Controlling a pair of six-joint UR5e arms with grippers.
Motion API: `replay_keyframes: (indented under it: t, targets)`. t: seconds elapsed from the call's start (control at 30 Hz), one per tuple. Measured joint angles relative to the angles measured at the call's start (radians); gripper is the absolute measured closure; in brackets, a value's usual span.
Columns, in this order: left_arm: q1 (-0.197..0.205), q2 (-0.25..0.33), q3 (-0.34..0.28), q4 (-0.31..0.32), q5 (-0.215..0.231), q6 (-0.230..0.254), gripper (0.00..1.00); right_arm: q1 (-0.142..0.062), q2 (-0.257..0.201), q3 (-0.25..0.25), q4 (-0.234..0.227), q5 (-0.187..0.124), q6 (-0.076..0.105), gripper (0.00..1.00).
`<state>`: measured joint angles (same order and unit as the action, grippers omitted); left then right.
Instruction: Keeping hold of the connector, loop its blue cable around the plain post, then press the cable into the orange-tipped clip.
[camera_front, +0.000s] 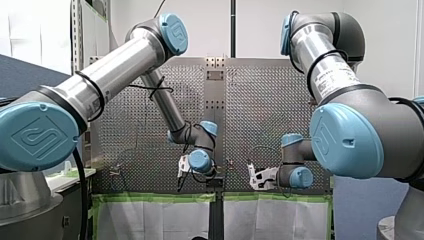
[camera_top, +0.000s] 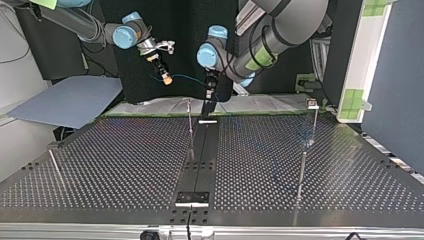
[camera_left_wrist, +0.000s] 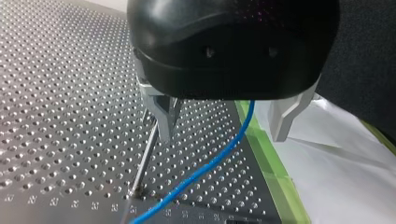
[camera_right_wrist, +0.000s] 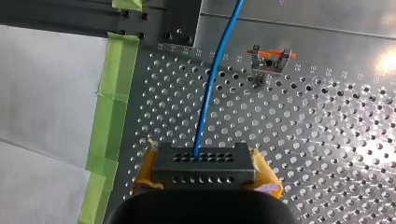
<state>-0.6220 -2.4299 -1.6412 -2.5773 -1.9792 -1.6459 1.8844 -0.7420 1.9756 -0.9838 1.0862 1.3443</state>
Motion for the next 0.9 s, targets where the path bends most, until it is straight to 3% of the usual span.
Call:
replay_keyframes:
  t: [0.4, 0.63, 0.9]
  targets:
    - [0.026, -0.003, 0.007, 0.003, 0.016, -0.016, 0.0, 0.0, 0.0, 0.0, -0.001, -0.006, 0.003, 1.0]
    - [0.037, -0.054, 0.051, -0.036, 0.019, -0.025, 0.0, -0.001, 0.0, 0.0, -0.001, -0.01, 0.007, 1.0]
    - [0.037, -0.079, 0.061, -0.036, 0.028, -0.041, 0.0, -0.003, 0.0, -0.001, -0.001, -0.011, 0.01, 1.0]
